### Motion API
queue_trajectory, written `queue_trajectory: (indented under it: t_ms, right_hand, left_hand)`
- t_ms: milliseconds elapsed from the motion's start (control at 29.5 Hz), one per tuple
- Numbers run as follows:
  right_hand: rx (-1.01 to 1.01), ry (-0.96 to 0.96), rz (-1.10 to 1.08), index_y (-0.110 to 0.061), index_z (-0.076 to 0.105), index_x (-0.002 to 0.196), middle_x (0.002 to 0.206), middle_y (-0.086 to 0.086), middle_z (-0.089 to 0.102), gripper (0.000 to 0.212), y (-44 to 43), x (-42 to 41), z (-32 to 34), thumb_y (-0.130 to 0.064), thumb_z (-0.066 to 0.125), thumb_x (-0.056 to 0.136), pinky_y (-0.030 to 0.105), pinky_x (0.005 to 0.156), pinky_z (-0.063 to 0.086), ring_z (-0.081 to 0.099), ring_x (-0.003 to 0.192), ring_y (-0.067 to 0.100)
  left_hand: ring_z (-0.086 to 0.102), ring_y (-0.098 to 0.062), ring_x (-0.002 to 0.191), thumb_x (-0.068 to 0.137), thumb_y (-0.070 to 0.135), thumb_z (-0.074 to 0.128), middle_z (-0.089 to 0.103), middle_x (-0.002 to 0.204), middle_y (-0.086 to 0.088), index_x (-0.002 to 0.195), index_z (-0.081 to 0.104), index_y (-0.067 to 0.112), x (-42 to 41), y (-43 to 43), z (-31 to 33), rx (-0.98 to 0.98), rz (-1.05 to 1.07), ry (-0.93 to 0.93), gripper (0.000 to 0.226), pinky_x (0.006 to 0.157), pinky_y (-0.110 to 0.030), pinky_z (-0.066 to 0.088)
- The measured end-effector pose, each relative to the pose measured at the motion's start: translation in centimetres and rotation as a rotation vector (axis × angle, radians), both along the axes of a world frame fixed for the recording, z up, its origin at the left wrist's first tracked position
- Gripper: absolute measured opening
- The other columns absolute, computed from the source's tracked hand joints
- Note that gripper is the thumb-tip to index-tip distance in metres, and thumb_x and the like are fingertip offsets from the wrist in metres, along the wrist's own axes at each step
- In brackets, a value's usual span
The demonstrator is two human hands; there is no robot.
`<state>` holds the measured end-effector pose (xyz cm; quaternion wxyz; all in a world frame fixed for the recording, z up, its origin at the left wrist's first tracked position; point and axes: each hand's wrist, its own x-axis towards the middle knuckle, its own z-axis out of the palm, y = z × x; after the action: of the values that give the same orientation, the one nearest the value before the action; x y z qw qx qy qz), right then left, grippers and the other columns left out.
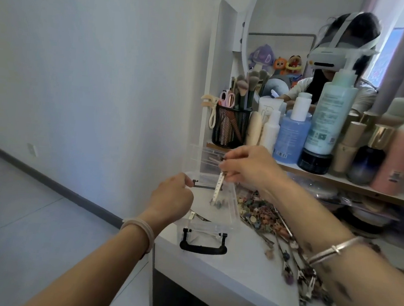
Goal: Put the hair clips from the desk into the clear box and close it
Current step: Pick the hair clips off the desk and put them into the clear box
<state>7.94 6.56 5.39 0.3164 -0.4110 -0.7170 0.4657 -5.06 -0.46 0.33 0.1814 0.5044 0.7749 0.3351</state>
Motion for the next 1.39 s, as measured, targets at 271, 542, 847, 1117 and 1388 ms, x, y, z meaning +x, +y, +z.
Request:
queue_trajectory:
  t_ms: [271, 542, 847, 1117, 1388]
  right_hand:
    - [-0.07, -0.127, 0.026, -0.001, 0.063, 0.106, 0.076, 0.001, 0.062, 0.028, 0.0, -2.4, -2.3, -0.016, 0.066, 0.084, 0.014, 0.062, 0.053, 0.061, 0.067, 0.008]
    - [0.264, -0.403, -0.202, -0.017, 0.064, 0.075, 0.083, 0.001, 0.064, 0.015, 1.9, 0.6, -3.1, -0.01, 0.058, 0.086, 0.031, 0.078, 0.05, 0.058, 0.082, 0.016]
    - [0.331, -0.905, 0.004, -0.005, 0.064, 0.1, 0.104, 0.011, 0.066, 0.022, 2.1, 2.2, -8.1, -0.007, 0.058, 0.078, 0.039, 0.086, 0.052, 0.061, 0.096, 0.027]
    - [0.447, -0.893, 0.059, -0.019, 0.062, 0.089, 0.103, 0.01, 0.064, 0.021, 2.1, 1.8, -8.6, -0.003, 0.05, 0.084, 0.027, 0.071, 0.04, 0.057, 0.092, 0.024]
    - [0.322, -0.531, -0.088, -0.014, 0.066, 0.086, 0.082, -0.001, 0.06, 0.016, 2.0, 1.9, -6.5, 0.0, 0.062, 0.082, 0.021, 0.068, 0.043, 0.055, 0.076, 0.011]
  left_hand:
    - [0.052, -0.03, 0.114, 0.089, 0.003, 0.034, 0.051, 0.132, -0.01, 0.123, 0.052, 0.012, -0.1, 0.3, 0.0, 0.003, 0.001, -0.009, 0.039, 0.099, -0.04, 0.044]
    - [0.046, -0.026, 0.121, 0.089, 0.002, 0.033, 0.049, 0.136, -0.008, 0.125, 0.051, 0.012, -0.3, 0.5, -0.1, 0.01, 0.021, -0.001, 0.041, 0.102, -0.035, 0.04]
    - [0.052, -0.031, 0.114, 0.088, 0.002, 0.034, 0.054, 0.131, -0.01, 0.12, 0.054, 0.013, -0.9, 0.8, -0.1, 0.009, 0.096, -0.01, 0.04, 0.1, -0.04, 0.044]
    - [0.053, -0.032, 0.114, 0.088, 0.001, 0.033, 0.053, 0.133, -0.011, 0.122, 0.053, 0.013, -1.0, 0.8, -0.1, 0.01, 0.084, 0.0, 0.041, 0.099, -0.039, 0.044]
    - [0.053, -0.03, 0.113, 0.088, 0.002, 0.033, 0.053, 0.133, -0.01, 0.123, 0.052, 0.013, -1.2, 0.8, -0.3, 0.012, 0.074, 0.005, 0.041, 0.099, -0.038, 0.044]
